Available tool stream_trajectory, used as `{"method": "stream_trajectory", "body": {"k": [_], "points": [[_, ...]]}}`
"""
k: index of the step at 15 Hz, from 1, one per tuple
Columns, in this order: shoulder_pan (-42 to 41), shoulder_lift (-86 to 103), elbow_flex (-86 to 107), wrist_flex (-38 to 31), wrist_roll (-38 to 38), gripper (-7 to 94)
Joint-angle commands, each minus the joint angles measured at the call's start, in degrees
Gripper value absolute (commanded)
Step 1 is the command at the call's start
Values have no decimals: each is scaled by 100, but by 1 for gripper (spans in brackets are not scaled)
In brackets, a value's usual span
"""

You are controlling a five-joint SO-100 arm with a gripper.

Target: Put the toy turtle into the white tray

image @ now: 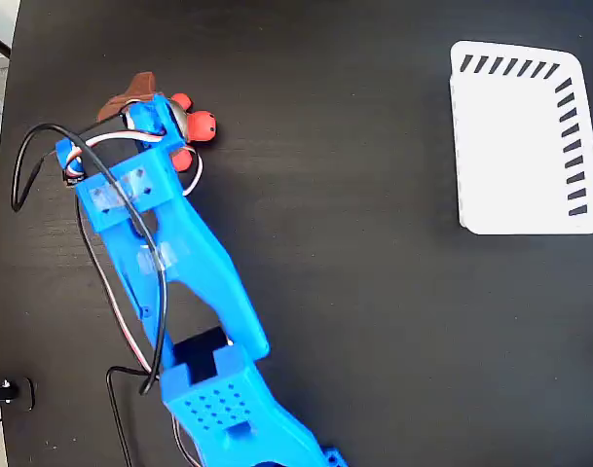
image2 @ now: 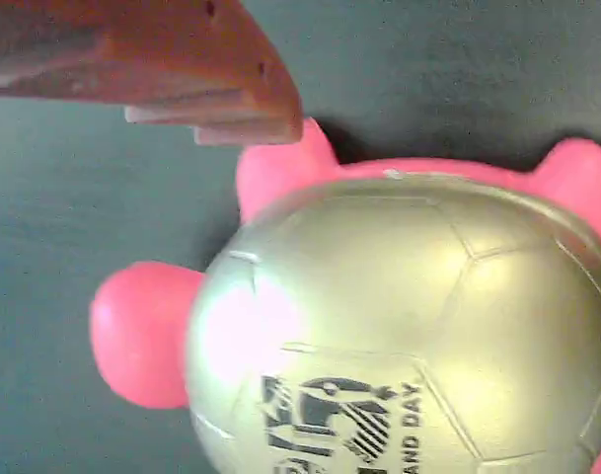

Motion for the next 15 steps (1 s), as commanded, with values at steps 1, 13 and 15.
{"method": "stream_trajectory", "body": {"k": [1, 13, 15], "points": [[-149, 167, -325, -35, 53, 64], [-88, -932, -976, -404, 62, 45], [-132, -888, -976, -439, 105, 32]]}}
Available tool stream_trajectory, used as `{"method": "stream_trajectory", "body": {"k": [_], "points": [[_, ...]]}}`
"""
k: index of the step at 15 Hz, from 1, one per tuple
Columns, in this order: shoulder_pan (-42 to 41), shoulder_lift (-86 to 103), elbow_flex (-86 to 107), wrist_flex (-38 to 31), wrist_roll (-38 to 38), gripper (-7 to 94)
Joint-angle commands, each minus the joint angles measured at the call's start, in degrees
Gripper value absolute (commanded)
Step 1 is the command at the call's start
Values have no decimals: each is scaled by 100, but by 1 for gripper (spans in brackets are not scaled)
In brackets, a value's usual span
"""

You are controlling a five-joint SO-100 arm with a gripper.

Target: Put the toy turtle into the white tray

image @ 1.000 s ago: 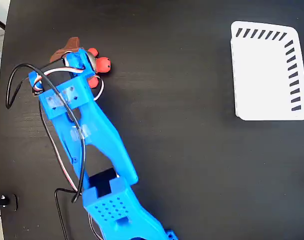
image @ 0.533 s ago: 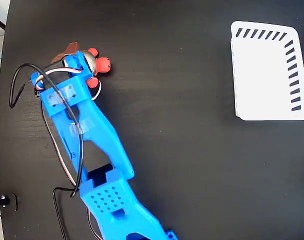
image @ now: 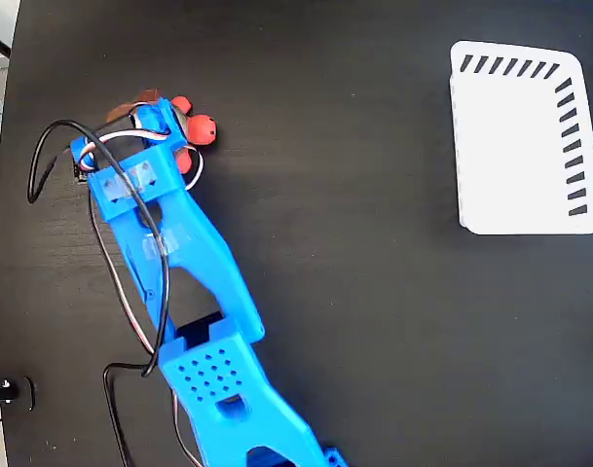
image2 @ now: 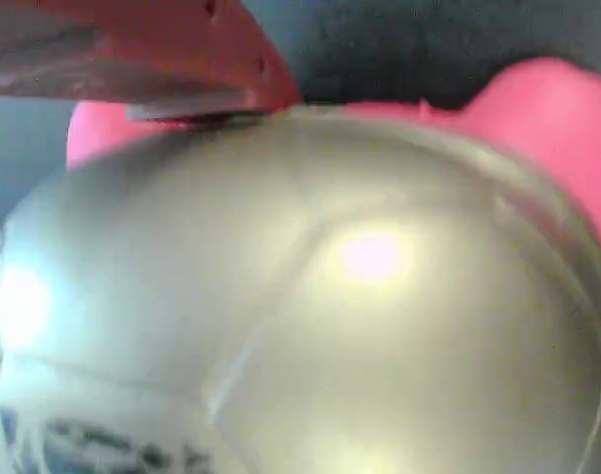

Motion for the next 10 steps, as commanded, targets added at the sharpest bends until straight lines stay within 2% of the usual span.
{"method": "stream_trajectory", "body": {"k": [1, 2, 3, 10], "points": [[-105, 387, -220, 0, 132, 22], [-114, 466, -193, 0, 185, 9], [-114, 598, -79, 0, 211, 1], [167, 2927, 1652, -62, 0, 0]]}}
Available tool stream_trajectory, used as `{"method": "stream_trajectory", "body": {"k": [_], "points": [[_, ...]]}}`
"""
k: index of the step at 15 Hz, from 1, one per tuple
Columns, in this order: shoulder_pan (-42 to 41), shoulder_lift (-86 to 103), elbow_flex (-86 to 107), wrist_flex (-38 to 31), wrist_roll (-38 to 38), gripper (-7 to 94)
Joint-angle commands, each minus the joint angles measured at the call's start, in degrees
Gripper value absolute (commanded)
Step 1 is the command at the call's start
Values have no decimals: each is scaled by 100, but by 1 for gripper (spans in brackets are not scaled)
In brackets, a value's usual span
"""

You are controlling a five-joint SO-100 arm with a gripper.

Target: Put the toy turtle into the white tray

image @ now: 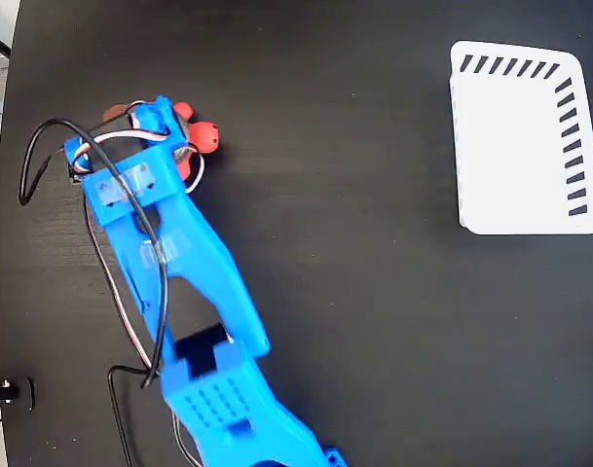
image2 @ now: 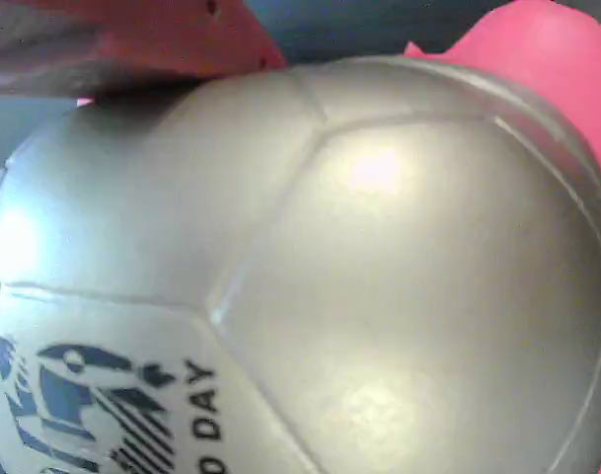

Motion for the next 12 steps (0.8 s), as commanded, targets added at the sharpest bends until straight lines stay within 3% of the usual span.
{"method": "stream_trajectory", "body": {"k": [1, 7, 12], "points": [[105, 1784, 510, 26, -88, 0], [817, 3832, 1775, 220, -510, 0], [2988, 4605, 1731, 642, -1195, 0]]}}
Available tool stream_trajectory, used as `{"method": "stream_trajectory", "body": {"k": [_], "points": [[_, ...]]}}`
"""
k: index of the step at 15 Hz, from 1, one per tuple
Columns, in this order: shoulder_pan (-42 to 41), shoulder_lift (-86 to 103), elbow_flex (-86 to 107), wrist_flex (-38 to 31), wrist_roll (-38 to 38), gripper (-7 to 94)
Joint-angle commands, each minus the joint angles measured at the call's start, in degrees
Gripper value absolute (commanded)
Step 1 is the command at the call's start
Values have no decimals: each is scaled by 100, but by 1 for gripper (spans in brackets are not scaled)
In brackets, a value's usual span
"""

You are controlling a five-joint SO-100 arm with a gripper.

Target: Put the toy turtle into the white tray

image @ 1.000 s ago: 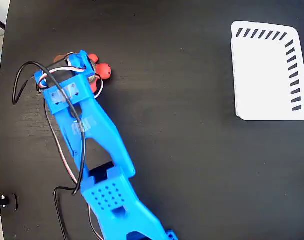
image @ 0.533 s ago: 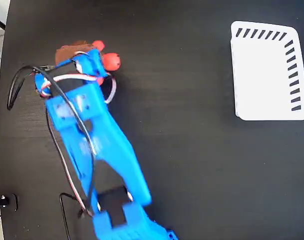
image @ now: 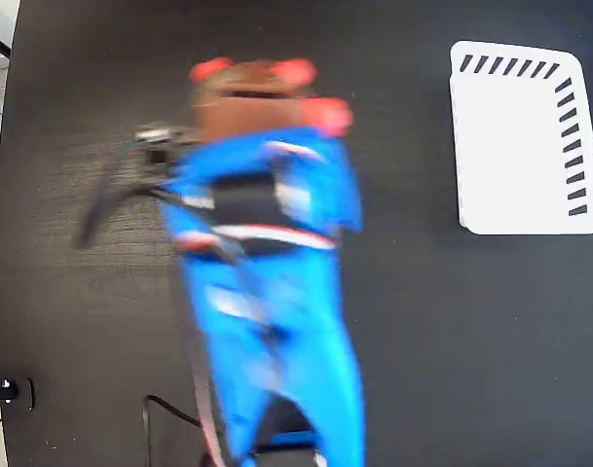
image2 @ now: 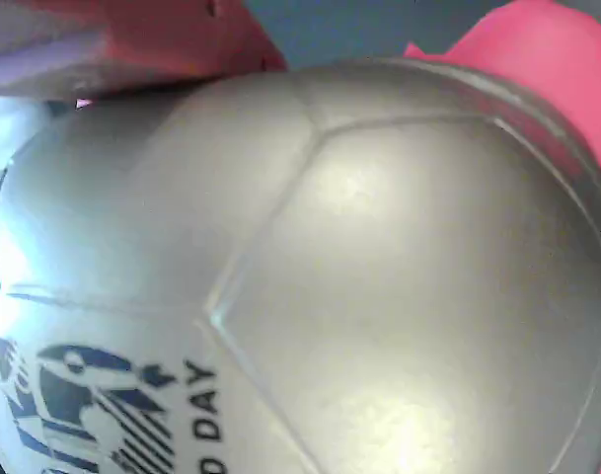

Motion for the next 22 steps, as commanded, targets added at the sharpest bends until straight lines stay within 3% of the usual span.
{"method": "stream_trajectory", "body": {"k": [1, 5, 8, 13, 15, 22], "points": [[1283, 703, -193, 114, -272, 0], [2751, -281, -1371, 114, -369, 0], [3296, -1204, -2268, 123, -343, 0], [3305, -2988, -3524, 88, -9, 0], [3217, -3287, -3375, -343, 149, 0], [3208, -3735, -3419, -501, 264, 0]]}}
